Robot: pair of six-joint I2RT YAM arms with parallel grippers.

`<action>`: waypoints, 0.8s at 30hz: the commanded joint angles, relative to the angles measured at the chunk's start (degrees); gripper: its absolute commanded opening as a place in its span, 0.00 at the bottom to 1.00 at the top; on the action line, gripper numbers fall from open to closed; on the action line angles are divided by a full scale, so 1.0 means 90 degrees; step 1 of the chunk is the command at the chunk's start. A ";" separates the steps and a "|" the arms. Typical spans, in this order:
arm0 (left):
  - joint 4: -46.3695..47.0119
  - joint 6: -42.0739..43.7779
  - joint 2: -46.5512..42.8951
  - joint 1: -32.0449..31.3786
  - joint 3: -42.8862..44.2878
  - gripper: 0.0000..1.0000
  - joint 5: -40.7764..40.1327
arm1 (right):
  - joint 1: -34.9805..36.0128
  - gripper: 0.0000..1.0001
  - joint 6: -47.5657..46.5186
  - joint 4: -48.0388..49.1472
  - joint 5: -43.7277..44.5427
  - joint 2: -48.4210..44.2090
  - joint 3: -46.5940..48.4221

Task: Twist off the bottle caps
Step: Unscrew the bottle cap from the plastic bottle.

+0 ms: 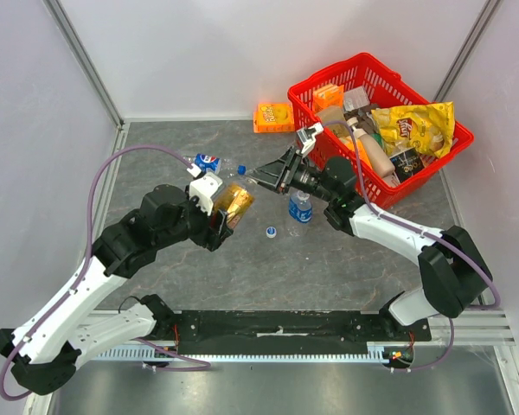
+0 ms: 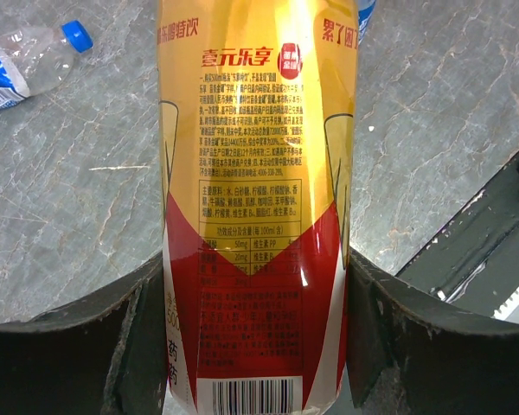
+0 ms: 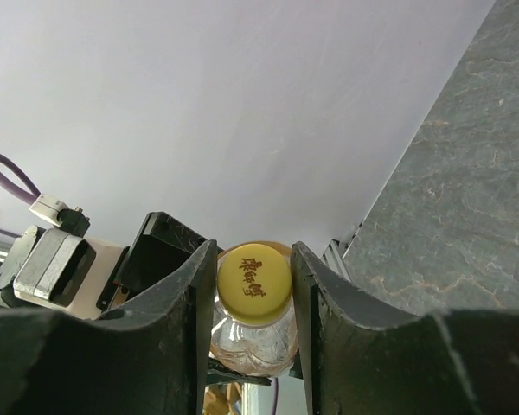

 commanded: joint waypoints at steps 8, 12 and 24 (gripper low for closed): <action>0.0263 0.0085 -0.0109 -0.0080 -0.0021 0.02 0.0036 | -0.0019 0.57 0.0350 0.1163 -0.0031 -0.0088 -0.0129; 0.0292 0.0075 -0.0100 -0.0099 -0.0070 0.02 0.0085 | -0.0029 0.55 0.0584 0.1544 -0.0070 -0.0010 -0.0246; 0.0302 0.0075 -0.0061 -0.0168 -0.0040 0.02 0.0163 | -0.0058 0.00 -0.0010 0.1242 0.0077 -0.0439 -0.0373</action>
